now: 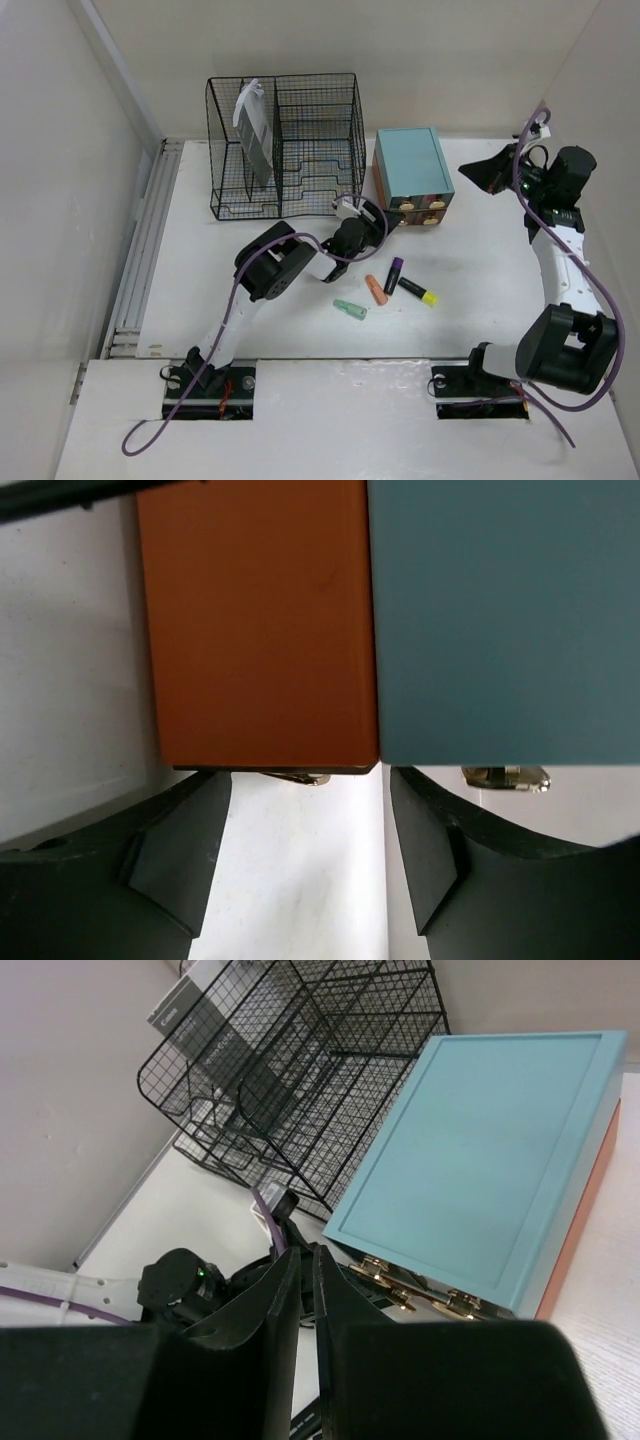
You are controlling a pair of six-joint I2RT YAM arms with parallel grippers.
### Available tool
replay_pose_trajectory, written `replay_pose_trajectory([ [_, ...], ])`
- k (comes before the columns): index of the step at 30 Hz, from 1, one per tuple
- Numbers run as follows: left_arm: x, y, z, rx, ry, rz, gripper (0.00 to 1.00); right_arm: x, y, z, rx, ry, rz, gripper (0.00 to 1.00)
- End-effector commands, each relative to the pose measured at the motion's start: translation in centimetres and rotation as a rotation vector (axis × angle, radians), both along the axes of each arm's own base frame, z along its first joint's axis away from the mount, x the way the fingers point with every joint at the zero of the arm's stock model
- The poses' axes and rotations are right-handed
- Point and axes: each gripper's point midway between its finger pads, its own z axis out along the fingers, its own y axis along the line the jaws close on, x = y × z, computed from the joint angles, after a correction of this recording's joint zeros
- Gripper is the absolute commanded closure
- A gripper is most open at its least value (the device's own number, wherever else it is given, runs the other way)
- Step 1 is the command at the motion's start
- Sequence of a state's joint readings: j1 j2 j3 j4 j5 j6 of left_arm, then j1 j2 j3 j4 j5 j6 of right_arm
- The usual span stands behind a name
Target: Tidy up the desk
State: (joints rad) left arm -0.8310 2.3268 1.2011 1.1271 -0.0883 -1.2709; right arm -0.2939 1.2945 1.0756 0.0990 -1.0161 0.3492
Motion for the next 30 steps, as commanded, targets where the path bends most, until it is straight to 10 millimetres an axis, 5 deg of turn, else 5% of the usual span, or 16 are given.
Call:
replay_pose_trajectory([
  [1,0.9,-0.6,1.2,-0.043,0.005,0.034,0.39,-0.6,-0.4,2.0,-0.001,-0.079,0.004,0.84],
  [14,0.3,-2.7,0.7,-0.147,0.075,0.046,0.48,-1.3,0.2,2.7,0.020,-0.094,0.043,0.84],
  [25,-0.4,-3.1,0.4,-0.183,0.086,0.052,0.71,-1.6,-0.1,2.9,0.030,-0.103,0.043,0.84],
  [28,-0.5,-2.5,0.1,-0.177,0.086,0.072,0.71,-1.9,0.0,2.8,0.030,-0.103,0.043,0.84],
  [30,-0.5,-2.2,0.5,-0.185,0.079,0.082,0.62,-1.9,0.0,3.0,0.033,-0.105,0.044,0.84],
])
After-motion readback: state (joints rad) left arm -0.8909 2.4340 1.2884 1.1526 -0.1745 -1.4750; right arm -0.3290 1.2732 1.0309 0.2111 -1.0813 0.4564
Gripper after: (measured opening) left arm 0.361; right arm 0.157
